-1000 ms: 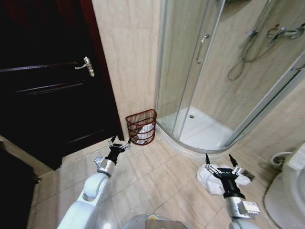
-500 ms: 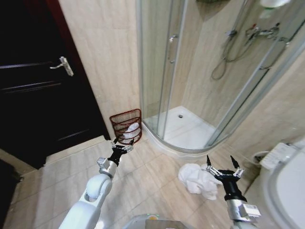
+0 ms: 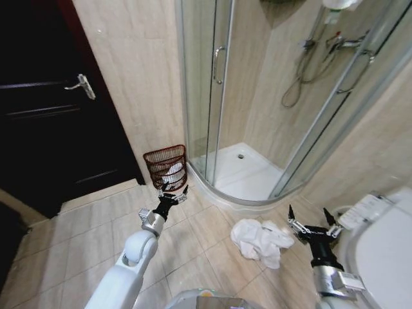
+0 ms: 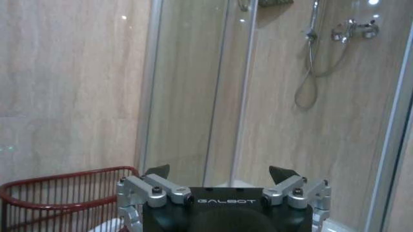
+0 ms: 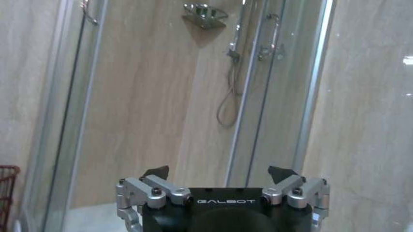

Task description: Discard the used towel into the hamper.

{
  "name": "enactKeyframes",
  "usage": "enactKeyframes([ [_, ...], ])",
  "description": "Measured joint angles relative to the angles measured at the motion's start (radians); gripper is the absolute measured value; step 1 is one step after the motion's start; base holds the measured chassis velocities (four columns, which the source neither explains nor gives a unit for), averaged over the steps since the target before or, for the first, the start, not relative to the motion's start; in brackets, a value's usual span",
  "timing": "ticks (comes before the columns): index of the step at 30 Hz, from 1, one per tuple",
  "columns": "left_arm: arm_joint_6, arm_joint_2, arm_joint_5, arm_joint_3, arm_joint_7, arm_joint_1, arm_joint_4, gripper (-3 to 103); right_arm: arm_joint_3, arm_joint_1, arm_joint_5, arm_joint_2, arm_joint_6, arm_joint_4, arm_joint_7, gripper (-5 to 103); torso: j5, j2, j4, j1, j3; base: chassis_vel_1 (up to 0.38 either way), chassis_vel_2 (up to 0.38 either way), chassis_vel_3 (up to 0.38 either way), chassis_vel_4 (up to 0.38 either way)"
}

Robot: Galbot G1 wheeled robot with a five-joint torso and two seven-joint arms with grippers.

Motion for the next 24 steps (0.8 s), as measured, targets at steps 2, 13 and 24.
enactKeyframes([
  [2, 0.000, 0.001, 0.000, 0.000, 0.000, -0.002, 0.002, 100, 0.000, 0.001, -0.002, 0.000, 0.000, -0.003, 0.001, 100, 0.0001, 0.000, 0.0001, 0.000, 0.000, 0.000, 0.000, 0.000, 0.000],
  [13, -0.064, -0.020, 0.032, -0.020, 0.010, -0.013, 0.033, 100, 0.009, -0.007, -0.023, 0.000, 0.038, -0.055, 0.023, 100, 0.0002, 0.000, 0.0006, 0.000, 0.000, 0.000, 0.000, 0.000, 0.000],
  [24, -0.099, -0.027, 0.105, 0.000, 0.020, -0.053, 0.093, 100, -0.005, 0.018, -0.044, 0.000, 0.007, -0.099, 0.055, 100, 0.0002, 0.000, 0.0005, 0.000, 0.000, 0.000, 0.000, 0.000, 0.000],
])
